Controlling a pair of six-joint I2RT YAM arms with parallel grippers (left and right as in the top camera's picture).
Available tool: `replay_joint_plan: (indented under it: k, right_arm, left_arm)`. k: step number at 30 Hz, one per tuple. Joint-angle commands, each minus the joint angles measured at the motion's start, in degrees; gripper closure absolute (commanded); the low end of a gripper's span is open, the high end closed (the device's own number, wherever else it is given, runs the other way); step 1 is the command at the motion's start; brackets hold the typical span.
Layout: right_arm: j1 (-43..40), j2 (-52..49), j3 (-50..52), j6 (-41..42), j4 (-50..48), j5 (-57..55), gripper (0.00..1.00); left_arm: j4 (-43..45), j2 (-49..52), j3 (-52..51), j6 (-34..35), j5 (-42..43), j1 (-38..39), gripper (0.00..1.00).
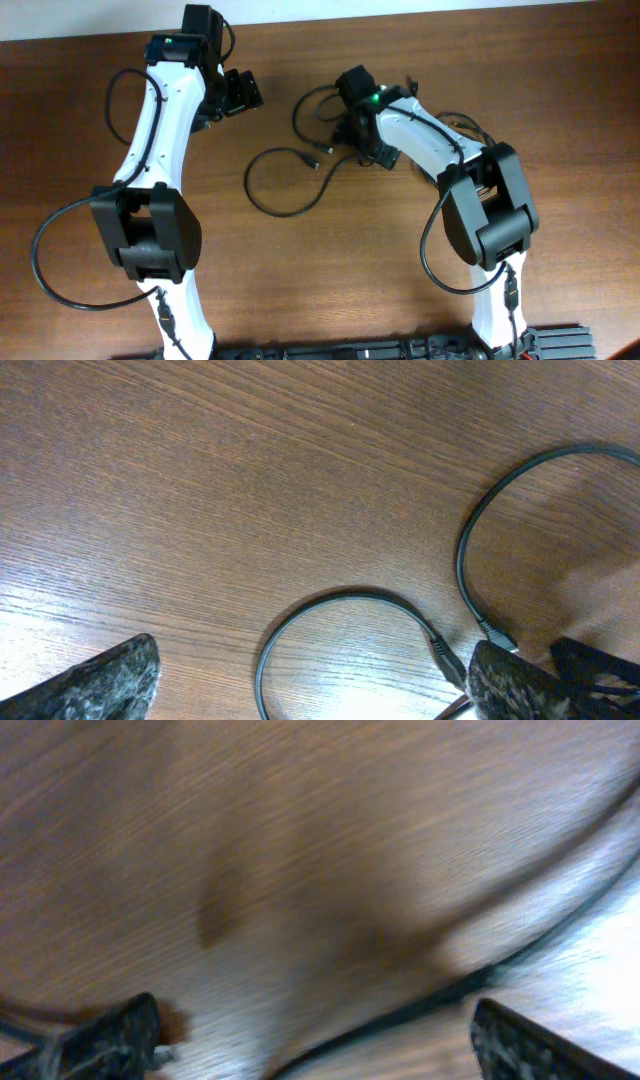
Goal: Untangle cables
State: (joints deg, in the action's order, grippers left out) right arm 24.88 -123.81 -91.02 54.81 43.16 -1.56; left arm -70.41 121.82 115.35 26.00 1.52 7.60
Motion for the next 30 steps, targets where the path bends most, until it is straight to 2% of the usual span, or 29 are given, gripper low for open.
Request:
replay_joint_plan:
  k: [1,3,5,6,7,8,9,12,14,17,19,21,23,25,27,30]
  right_arm:
    - [2.2,0.4,2.4,2.8,-4.4,2.4,0.08]
    - [2.5,0.4,2.4,2.9,-4.2,2.4,0.40]
    - [2.4,0.1,2.4,8.8,-2.6,-0.9,0.48]
    - [2.4,-0.5,2.4,9.4,-3.1,-2.8,0.52]
    - [2.4,-1.3,2.4,9.4,-3.6,-4.1,0.60]
    - [2.5,-2.2,2.4,9.2,-3.5,-5.1,0.85]
    - [2.5,-2.4,2.4,7.5,-2.2,-5.3,0.96]
    - [2.1,2.0,1.9,-3.6,-0.8,-6.4,0.96]
    - [2.1,13.0,1.9,-14.5,3.5,-6.5,0.96]
    - [-0.5,28.7,1.9,-30.3,2.9,-6.7,0.96]
    - [-8.1,36.3,1.9,-34.9,1.2,-6.8,0.96]
    - [-19.7,41.6,1.9,-45.7,-2.4,-4.0,0.96]
    - [-28.0,44.8,1.8,-49.0,-7.3,-3.5,0.96]
    - [-40.3,47.6,-1.8,-49.0,-13.2,5.8,0.96]
    - [-47.9,47.7,-5.3,-48.5,-15.5,17.6,0.96]
    - [-56.3,45.6,-5.8,-48.7,-21.5,18.3,0.96]
  left_arm:
    - [0.1,0.0,-0.1,0.1,-0.4,-0.2,0.01]
    - [0.1,0.0,-0.1,0.1,-0.4,-0.2,0.01]
    - [0.1,0.0,-0.1,0.1,-0.4,-0.2,0.01]
    - [0.1,0.0,-0.1,0.1,-0.4,-0.2,0.01]
    - [0.1,0.0,-0.1,0.1,-0.4,-0.2,0.01]
    - [0.1,0.0,-0.1,0.1,-0.4,-0.2,0.01]
    - [0.1,0.0,-0.1,0.1,-0.4,-0.2,0.01]
    - [0.1,0.0,-0.1,0.1,-0.4,-0.2,0.01]
    - [0.1,0.0,-0.1,0.1,-0.4,-0.2,0.01]
    - [0.1,0.0,-0.1,0.1,-0.4,-0.2,0.01]
    - [0.1,0.0,-0.1,0.1,-0.4,-0.2,0.01]
    - [0.1,0.0,-0.1,0.1,-0.4,-0.2,0.01]
    - [0.1,0.0,-0.1,0.1,-0.4,-0.2,0.01]
    - [0.1,0.0,-0.1,0.1,-0.4,-0.2,0.01]
    - [0.1,0.0,-0.1,0.1,-0.4,-0.2,0.01]
    - [0.1,0.0,-0.1,0.1,-0.4,-0.2,0.01]
